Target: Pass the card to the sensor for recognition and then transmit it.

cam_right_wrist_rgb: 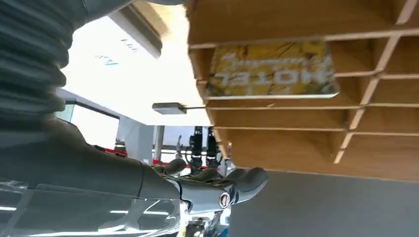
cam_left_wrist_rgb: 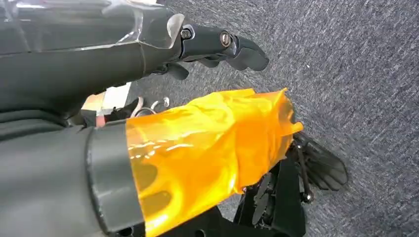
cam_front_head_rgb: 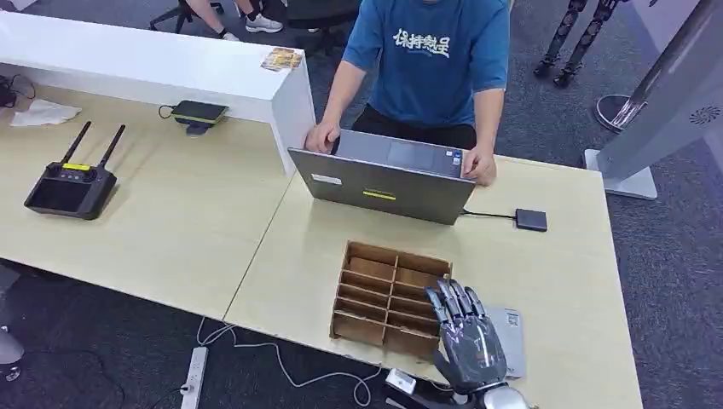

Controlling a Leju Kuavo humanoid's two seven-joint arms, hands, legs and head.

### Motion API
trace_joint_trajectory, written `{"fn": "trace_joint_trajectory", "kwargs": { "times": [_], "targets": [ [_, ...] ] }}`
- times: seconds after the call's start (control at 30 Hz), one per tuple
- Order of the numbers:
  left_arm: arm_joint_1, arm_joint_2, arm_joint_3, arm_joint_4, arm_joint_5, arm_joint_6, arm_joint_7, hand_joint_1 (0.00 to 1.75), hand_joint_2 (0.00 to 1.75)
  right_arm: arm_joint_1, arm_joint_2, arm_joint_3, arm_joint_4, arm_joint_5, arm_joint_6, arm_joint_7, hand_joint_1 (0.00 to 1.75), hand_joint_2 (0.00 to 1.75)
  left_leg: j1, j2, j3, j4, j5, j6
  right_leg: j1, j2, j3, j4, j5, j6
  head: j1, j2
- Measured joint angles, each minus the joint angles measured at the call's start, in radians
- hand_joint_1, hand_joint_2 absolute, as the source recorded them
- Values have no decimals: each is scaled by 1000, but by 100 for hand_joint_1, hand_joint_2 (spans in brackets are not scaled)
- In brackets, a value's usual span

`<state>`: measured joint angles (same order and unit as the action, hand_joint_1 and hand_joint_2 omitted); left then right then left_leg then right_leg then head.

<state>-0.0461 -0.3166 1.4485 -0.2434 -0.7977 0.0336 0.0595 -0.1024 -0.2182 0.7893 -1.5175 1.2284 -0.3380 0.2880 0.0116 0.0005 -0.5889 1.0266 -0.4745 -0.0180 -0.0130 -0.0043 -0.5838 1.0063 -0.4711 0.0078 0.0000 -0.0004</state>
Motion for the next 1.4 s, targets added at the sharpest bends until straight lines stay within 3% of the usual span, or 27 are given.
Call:
{"fn": "trace_joint_trajectory", "kwargs": {
  "times": [0.47,0.8,1.1,1.4],
  "targets": [
    [2,-1,17,0,6,3,-2,0,0,88,-5,-42,-74,7,19,50,0,175,0,0,0,0,-1,1,0,0,0,0,0,0,0,0],
    [2,-1,18,0,5,-3,-2,0,0,105,46,-42,-66,-25,16,50,0,175,0,0,0,0,-1,1,0,0,0,0,-1,0,0,0],
    [2,-1,18,0,4,-10,-2,0,0,108,95,-43,-63,-65,-51,27,0,175,0,0,0,0,-1,1,0,0,0,0,-1,0,0,0],
    [2,-1,18,0,4,-12,-2,0,0,109,120,-43,-73,-65,-57,21,0,175,0,0,0,0,-1,1,0,0,0,0,-1,1,0,0]
  ]
}}
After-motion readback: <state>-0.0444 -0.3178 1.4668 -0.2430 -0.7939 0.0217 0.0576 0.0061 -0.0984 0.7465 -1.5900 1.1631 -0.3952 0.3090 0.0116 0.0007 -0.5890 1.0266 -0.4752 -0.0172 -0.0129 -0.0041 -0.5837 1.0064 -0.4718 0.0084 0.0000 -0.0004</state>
